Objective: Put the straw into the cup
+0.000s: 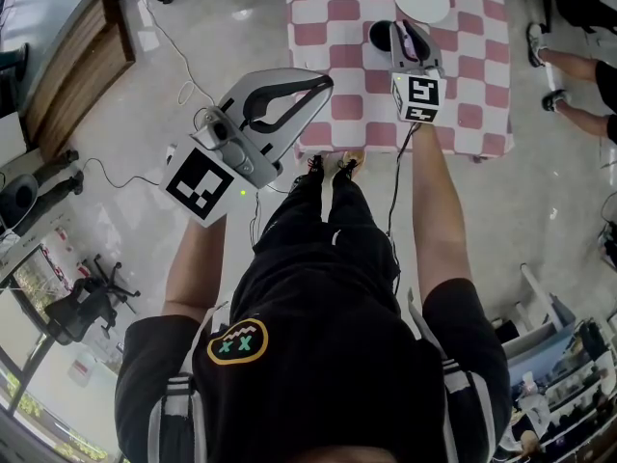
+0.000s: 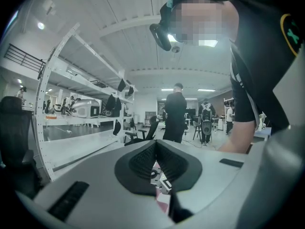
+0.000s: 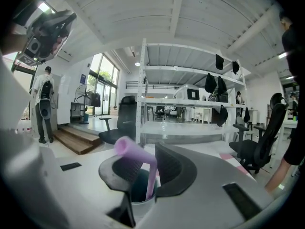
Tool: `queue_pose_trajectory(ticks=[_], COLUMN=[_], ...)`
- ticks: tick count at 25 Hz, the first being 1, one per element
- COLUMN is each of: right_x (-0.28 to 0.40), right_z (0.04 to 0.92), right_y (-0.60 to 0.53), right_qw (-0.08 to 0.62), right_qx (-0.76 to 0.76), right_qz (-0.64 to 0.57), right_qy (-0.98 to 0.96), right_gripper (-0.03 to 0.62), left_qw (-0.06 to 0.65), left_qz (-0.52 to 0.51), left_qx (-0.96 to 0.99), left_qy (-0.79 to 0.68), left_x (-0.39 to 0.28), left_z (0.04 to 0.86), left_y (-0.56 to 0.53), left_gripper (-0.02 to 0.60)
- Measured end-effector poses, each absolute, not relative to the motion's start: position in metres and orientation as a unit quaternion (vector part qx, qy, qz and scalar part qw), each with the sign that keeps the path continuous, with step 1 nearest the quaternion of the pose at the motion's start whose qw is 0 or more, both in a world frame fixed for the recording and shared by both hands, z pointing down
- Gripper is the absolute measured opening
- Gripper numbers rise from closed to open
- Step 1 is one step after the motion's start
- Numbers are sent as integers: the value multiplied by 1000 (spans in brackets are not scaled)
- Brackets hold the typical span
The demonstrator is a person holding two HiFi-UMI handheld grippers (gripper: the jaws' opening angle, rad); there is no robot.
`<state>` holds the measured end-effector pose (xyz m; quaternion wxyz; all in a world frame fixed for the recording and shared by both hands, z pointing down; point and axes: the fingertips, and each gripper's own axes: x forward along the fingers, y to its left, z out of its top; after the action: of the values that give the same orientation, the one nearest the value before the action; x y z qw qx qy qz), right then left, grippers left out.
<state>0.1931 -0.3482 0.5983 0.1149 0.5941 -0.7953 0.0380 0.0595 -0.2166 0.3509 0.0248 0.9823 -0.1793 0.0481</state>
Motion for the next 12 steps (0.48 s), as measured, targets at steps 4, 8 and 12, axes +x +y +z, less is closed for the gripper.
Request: queue_pose_trajectory(ticks=[4,8,12], right_x=[190,189,186], right_z=[592,580,559], right_y=[-347,-344,-336], right_qw=[115,111,106], right_qx=[588,586,582], right_qz=[37,29,13], right_qy=[-799,-802,-806], right_gripper=[134,176,199], left_qw=[24,21,18], left_qz=[46,41,37], left_qx=[982,983,984], left_qy=[-179,-177,-173], left_x=[58,58,58], left_z=[350,346,342], left_y=[-215,-214,-211], left_gripper=[18,18,18])
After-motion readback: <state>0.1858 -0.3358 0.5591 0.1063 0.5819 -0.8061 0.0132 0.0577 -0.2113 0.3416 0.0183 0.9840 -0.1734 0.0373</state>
